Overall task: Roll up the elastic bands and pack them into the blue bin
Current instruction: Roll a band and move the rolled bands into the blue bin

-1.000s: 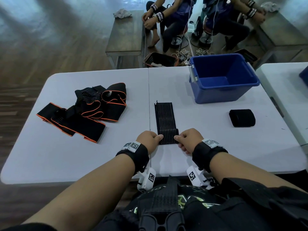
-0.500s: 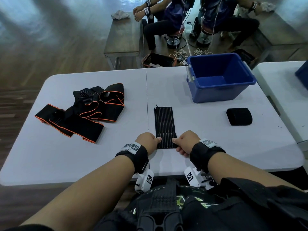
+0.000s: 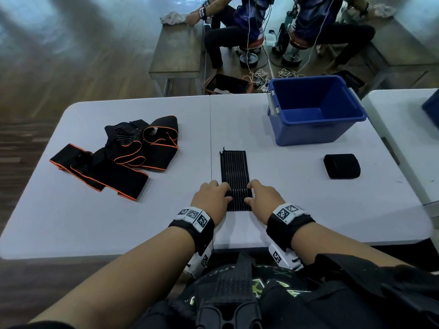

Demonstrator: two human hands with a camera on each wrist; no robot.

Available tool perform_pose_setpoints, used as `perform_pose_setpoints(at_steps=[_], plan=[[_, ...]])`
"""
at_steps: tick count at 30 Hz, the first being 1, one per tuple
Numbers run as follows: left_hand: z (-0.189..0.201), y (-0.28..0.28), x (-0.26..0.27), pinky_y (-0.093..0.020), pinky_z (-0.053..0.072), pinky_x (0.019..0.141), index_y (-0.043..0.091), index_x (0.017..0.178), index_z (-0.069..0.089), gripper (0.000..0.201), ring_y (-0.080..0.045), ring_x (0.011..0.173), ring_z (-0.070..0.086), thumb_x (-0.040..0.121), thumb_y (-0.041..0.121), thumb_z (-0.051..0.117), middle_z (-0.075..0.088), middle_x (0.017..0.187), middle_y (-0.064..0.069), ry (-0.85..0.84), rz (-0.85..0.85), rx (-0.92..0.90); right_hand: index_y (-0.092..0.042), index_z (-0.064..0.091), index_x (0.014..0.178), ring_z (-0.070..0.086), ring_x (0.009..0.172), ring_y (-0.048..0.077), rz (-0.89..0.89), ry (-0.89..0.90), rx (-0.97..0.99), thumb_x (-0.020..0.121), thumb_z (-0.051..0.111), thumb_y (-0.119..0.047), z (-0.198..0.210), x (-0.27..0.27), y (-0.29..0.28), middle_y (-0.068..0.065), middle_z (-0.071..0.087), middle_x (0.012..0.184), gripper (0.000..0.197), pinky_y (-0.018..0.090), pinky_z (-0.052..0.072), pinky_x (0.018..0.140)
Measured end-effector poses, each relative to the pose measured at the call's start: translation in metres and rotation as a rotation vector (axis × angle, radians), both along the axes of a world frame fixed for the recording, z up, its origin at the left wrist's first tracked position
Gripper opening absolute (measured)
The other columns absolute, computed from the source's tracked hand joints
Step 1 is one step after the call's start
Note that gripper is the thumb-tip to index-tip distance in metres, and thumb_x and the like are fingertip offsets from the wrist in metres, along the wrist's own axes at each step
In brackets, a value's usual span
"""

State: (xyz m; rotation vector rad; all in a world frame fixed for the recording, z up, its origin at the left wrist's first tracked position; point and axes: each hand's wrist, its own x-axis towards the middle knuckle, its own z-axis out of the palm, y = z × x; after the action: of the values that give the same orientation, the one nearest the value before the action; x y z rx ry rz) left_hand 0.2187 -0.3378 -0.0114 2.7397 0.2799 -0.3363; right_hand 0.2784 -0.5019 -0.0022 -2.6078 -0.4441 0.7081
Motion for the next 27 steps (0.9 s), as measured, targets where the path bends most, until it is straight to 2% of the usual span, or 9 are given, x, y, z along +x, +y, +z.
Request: perform_pose_setpoints(at_steps=[2, 4, 7, 10, 14, 18, 20, 23, 27], plan=[[0.000, 0.001, -0.002, -0.042, 0.049, 0.093, 0.024, 0.132, 0.057, 0.039, -0.028, 0.116, 0.050, 0.100, 0.047, 0.050, 0.057, 0.122, -0.006, -0.002, -0.019, 0.026, -0.013, 0.045, 0.139, 0.062, 0.103, 0.031, 0.041, -0.018, -0.037, 0.101, 0.051, -0.025, -0.001, 0.000, 0.001, 0.015, 0.066, 0.113, 0.040, 0.034, 0.047, 0.084], [0.000, 0.004, -0.006, -0.042, 0.047, 0.096, 0.029, 0.140, 0.050, 0.058, -0.026, 0.119, 0.048, 0.091, 0.060, 0.057, 0.056, 0.124, -0.004, 0.034, -0.054, 0.031, -0.012, 0.041, 0.146, 0.060, 0.114, 0.030, 0.060, -0.004, -0.067, 0.102, 0.046, -0.019, -0.002, -0.002, 0.001, 0.017, 0.063, 0.126, 0.044, 0.034, 0.047, 0.091], [-0.002, 0.008, -0.012, -0.042, 0.047, 0.099, 0.034, 0.149, 0.039, 0.079, -0.026, 0.122, 0.046, 0.081, 0.060, 0.070, 0.055, 0.126, -0.003, 0.077, -0.071, 0.023, -0.013, 0.032, 0.152, 0.061, 0.111, 0.030, 0.073, 0.033, -0.064, 0.100, 0.043, -0.019, -0.002, -0.005, -0.002, 0.016, 0.063, 0.125, 0.053, 0.035, 0.050, 0.091], [-0.008, 0.010, -0.011, -0.042, 0.046, 0.101, 0.036, 0.149, 0.041, 0.071, -0.028, 0.122, 0.047, 0.086, 0.044, 0.073, 0.057, 0.122, -0.005, 0.058, -0.006, -0.060, -0.014, 0.035, 0.148, 0.061, 0.096, 0.026, 0.121, 0.067, -0.029, 0.091, 0.053, -0.022, -0.001, -0.008, -0.006, 0.011, 0.066, 0.111, 0.060, 0.033, 0.050, 0.080], [-0.012, 0.011, -0.005, -0.038, 0.050, 0.093, 0.036, 0.128, 0.062, 0.042, -0.027, 0.110, 0.059, 0.087, 0.031, 0.071, 0.066, 0.112, -0.003, 0.054, 0.075, -0.184, -0.018, 0.062, 0.117, 0.064, 0.098, 0.026, 0.114, 0.028, -0.006, 0.089, 0.068, -0.025, -0.004, -0.005, -0.007, 0.008, 0.070, 0.109, 0.030, 0.030, 0.050, 0.084], [-0.014, 0.014, -0.006, -0.029, 0.050, 0.084, 0.038, 0.116, 0.070, 0.031, -0.018, 0.096, 0.064, 0.085, 0.034, 0.075, 0.073, 0.104, 0.003, 0.049, 0.141, -0.284, -0.017, 0.070, 0.103, 0.064, 0.091, 0.023, 0.044, 0.040, 0.068, 0.091, 0.068, -0.023, -0.007, -0.003, -0.006, 0.005, 0.071, 0.097, 0.013, 0.028, 0.048, 0.080], [-0.014, 0.016, -0.006, -0.027, 0.050, 0.085, 0.038, 0.114, 0.071, 0.031, -0.016, 0.096, 0.064, 0.084, 0.036, 0.075, 0.074, 0.103, 0.006, 0.042, 0.141, -0.330, -0.018, 0.071, 0.098, 0.064, 0.089, 0.023, 0.025, 0.028, 0.085, 0.090, 0.068, -0.025, -0.008, -0.002, -0.007, 0.004, 0.072, 0.094, 0.011, 0.029, 0.048, 0.077], [-0.011, 0.019, -0.009, -0.027, 0.049, 0.077, 0.041, 0.114, 0.072, 0.028, -0.015, 0.086, 0.062, 0.086, 0.037, 0.070, 0.070, 0.089, 0.007, 0.049, 0.104, -0.386, -0.016, 0.073, 0.097, 0.063, 0.088, 0.023, 0.004, 0.040, 0.086, 0.090, 0.068, -0.025, -0.009, 0.002, -0.005, 0.004, 0.072, 0.093, 0.013, 0.029, 0.045, 0.073], [-0.010, 0.019, -0.010, -0.030, 0.051, 0.083, 0.035, 0.123, 0.068, 0.028, -0.016, 0.092, 0.064, 0.096, 0.036, 0.061, 0.072, 0.098, 0.003, 0.078, 0.128, -0.430, -0.016, 0.071, 0.094, 0.058, 0.081, 0.017, -0.067, 0.076, 0.125, 0.090, 0.068, -0.026, -0.011, 0.006, -0.006, -0.002, 0.065, 0.085, 0.011, 0.024, 0.039, 0.062]])
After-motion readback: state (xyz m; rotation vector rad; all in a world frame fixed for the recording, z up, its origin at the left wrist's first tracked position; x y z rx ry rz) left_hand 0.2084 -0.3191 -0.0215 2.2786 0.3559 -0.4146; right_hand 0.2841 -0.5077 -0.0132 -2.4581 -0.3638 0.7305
